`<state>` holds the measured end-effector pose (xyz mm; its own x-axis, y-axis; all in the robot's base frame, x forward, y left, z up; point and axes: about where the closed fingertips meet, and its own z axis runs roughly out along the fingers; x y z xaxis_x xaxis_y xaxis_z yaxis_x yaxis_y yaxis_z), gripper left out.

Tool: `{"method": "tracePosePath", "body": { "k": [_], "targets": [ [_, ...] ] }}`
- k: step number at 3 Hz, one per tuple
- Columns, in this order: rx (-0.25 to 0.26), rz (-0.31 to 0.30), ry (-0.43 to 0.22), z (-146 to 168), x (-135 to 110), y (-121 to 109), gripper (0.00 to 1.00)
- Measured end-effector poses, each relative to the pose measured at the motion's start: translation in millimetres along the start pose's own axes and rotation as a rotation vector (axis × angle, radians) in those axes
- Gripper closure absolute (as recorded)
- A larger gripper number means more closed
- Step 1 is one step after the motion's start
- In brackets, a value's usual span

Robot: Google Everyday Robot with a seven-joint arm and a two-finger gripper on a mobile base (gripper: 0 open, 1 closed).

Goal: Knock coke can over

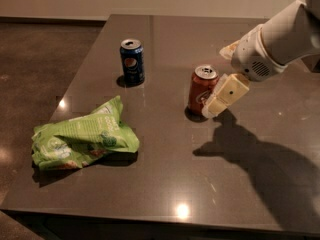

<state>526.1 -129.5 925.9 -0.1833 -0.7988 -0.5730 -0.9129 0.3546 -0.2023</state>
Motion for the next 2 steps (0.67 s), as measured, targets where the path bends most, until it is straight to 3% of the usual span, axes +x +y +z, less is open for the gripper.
{"method": "tracePosePath", "body": {
  "k": [2],
  "targets": [
    [-0.015, 0.032, -0.076, 27, -6, -6, 0.00]
  ]
}}
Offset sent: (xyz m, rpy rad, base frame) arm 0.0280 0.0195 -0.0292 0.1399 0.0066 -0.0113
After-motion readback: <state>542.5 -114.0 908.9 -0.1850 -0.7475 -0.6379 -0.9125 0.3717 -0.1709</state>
